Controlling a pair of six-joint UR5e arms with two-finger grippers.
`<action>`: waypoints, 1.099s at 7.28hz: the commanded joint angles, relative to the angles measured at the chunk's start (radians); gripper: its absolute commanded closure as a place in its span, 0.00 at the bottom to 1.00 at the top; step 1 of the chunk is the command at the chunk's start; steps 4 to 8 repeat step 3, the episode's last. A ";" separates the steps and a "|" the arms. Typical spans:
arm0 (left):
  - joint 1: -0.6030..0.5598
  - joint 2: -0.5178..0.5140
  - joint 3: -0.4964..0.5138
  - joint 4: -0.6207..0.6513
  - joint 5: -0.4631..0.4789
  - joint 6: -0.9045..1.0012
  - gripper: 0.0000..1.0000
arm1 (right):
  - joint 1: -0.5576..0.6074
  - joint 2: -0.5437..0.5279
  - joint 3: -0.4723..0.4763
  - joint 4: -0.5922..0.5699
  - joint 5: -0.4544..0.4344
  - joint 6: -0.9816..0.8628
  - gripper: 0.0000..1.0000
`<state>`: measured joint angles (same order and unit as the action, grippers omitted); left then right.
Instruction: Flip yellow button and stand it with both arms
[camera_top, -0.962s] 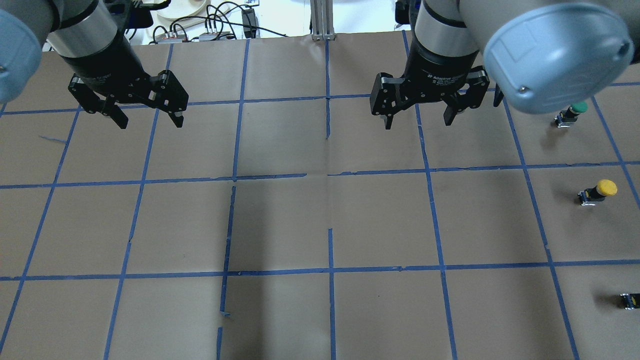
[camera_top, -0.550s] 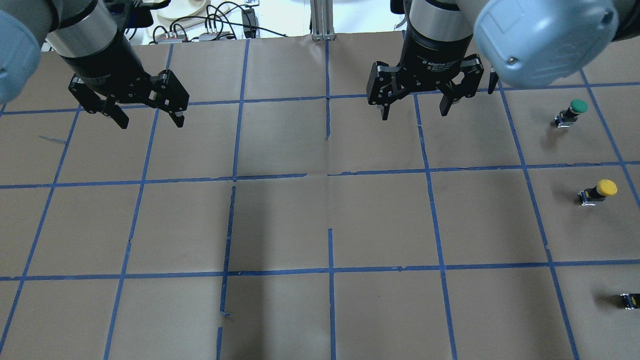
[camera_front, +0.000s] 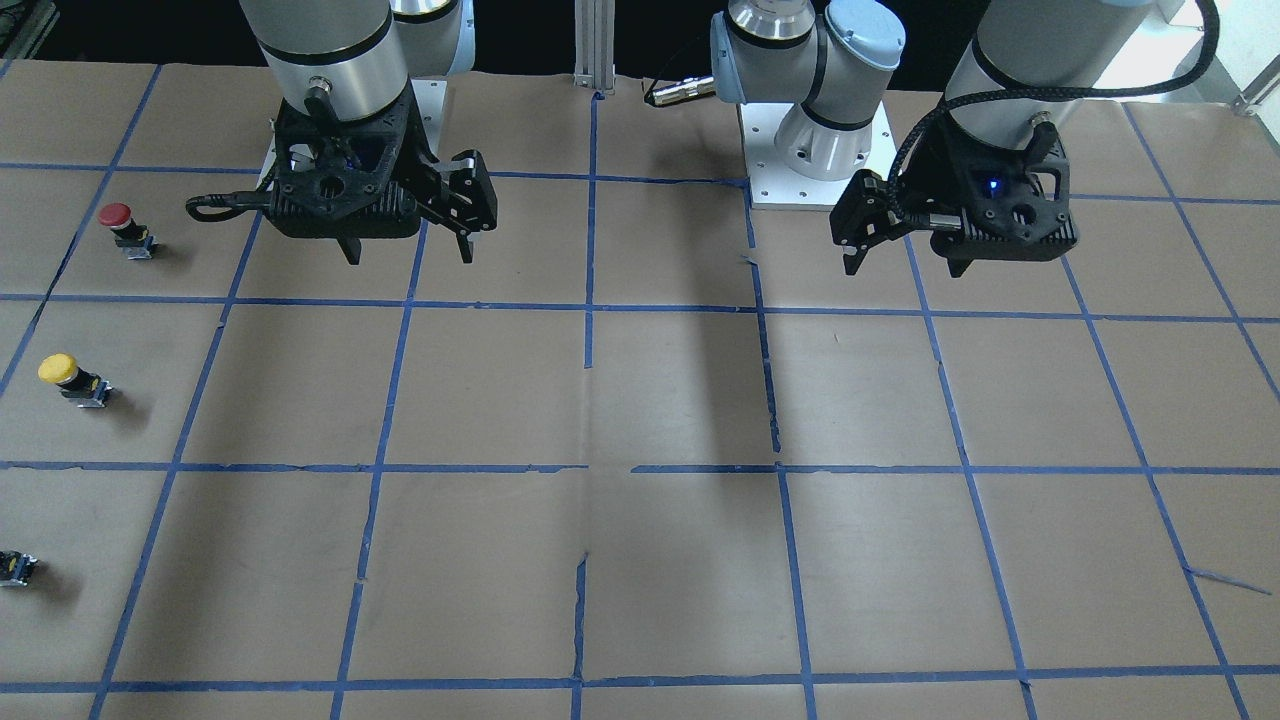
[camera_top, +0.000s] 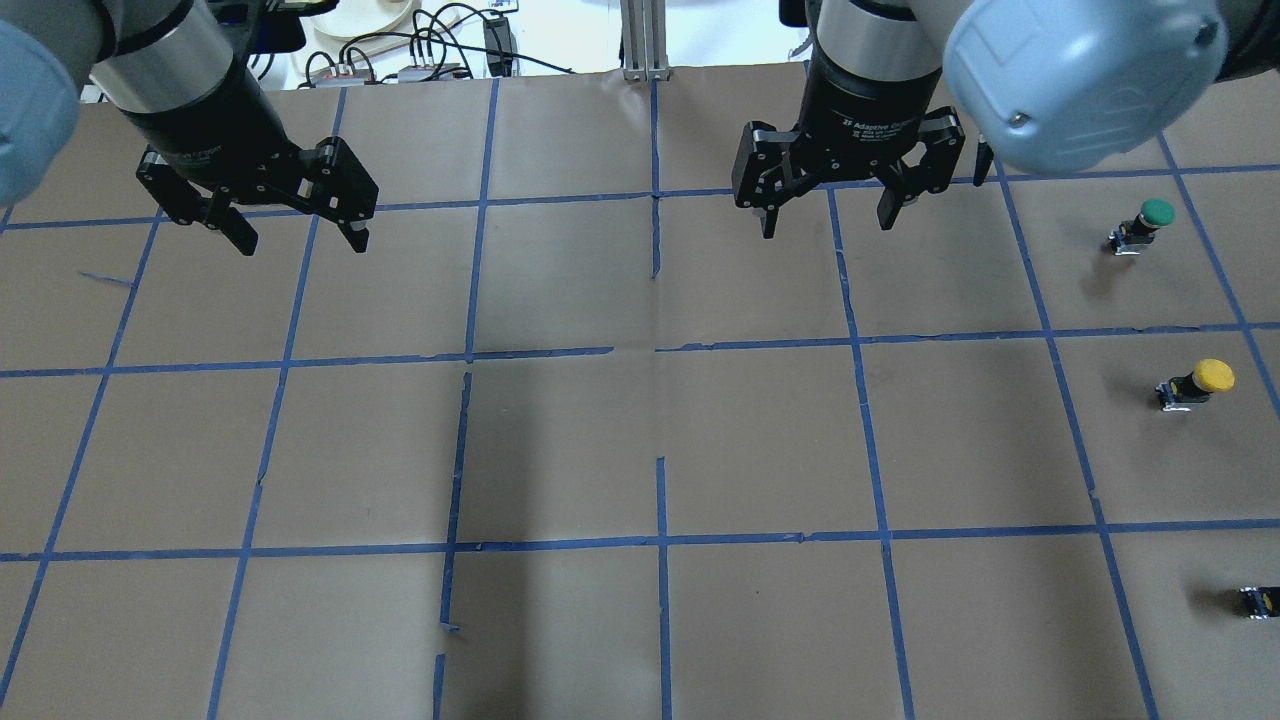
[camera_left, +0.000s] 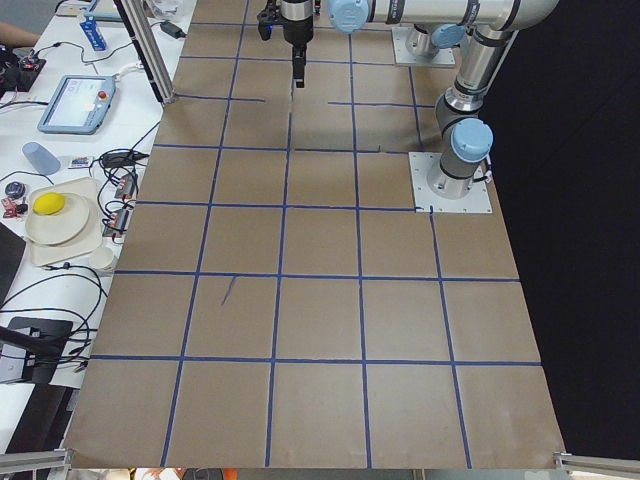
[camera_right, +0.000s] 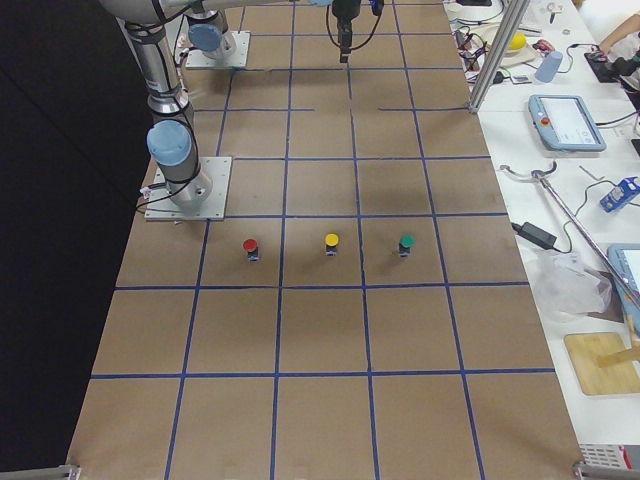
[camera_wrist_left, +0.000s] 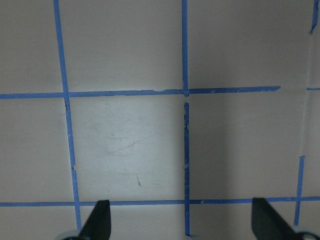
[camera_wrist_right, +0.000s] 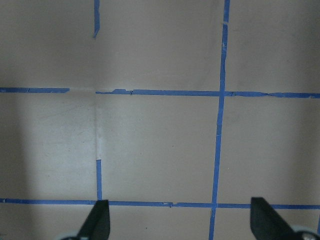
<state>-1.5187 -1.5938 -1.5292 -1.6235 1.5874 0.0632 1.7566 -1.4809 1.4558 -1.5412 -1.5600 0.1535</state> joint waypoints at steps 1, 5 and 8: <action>0.000 0.000 0.001 0.001 -0.001 -0.011 0.00 | 0.000 -0.002 0.000 -0.002 0.000 0.005 0.00; 0.000 0.002 0.001 0.001 0.002 0.001 0.00 | 0.000 -0.001 0.002 -0.003 0.001 0.006 0.00; 0.000 0.002 0.001 0.001 0.002 0.001 0.00 | 0.000 -0.001 0.002 -0.003 0.001 0.006 0.00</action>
